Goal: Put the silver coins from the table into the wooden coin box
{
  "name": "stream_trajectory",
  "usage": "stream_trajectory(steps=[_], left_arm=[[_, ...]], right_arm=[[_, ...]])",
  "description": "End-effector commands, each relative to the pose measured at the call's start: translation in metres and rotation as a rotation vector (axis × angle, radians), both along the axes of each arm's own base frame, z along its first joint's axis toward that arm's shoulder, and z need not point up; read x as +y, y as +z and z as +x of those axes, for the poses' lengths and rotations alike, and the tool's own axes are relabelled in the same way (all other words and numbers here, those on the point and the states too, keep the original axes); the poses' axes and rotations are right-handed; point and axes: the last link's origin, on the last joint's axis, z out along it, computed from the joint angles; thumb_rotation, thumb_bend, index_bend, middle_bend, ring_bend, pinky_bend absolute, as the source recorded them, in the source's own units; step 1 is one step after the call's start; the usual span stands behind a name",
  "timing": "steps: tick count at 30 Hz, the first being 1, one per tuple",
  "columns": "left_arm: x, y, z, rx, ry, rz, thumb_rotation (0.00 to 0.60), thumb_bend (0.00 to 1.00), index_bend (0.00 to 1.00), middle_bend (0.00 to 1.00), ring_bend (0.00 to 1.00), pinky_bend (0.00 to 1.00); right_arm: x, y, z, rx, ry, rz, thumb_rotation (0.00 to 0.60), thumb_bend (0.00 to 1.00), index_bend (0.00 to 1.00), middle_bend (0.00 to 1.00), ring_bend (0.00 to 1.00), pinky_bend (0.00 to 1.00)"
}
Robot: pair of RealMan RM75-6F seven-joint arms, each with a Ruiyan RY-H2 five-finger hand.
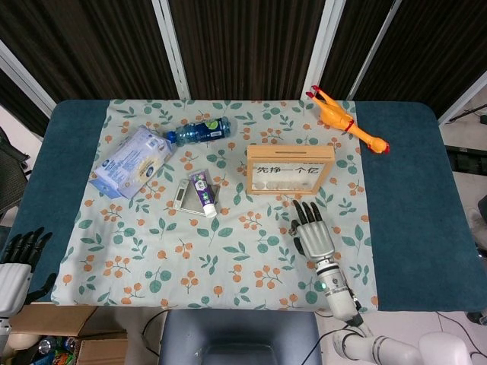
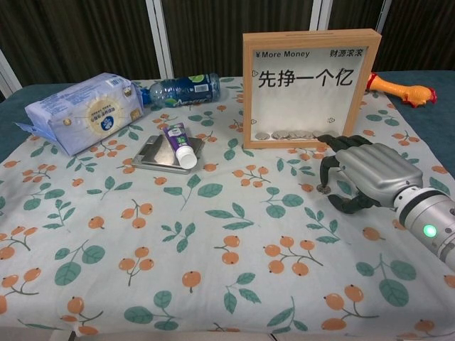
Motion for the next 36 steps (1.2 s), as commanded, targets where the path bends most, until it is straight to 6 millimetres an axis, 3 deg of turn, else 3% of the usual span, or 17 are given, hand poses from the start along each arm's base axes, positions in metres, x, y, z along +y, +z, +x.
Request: stream_trajectory(steps=[1,18,36], left_arm=[[0.0000,0.0000,-0.0001,0.000,0.000,-0.001,0.600,0.36,0.00,0.00,0.00,0.00],[0.0007,-0.0005,-0.0015,0.003,0.005,-0.010,0.600,0.36,0.00,0.00,0.00,0.00],[0.0006,-0.0038,-0.0047,-0.003,0.010,-0.025,0.600,0.36,0.00,0.00,0.00,0.00]], right_arm=[[-0.0001,-0.0007,0.0001,-0.001,-0.001,0.002,0.600,0.43,0.56,0.00,0.00,0.00],[-0.0028,-0.0051,-0.0003,0.011,-0.009,0.016,0.600,0.43,0.55,0.00,0.00,0.00],[-0.0038,-0.0043,-0.0004,0.019,0.013,0.000,0.600,0.43,0.65,0.02,0.00,0.00]])
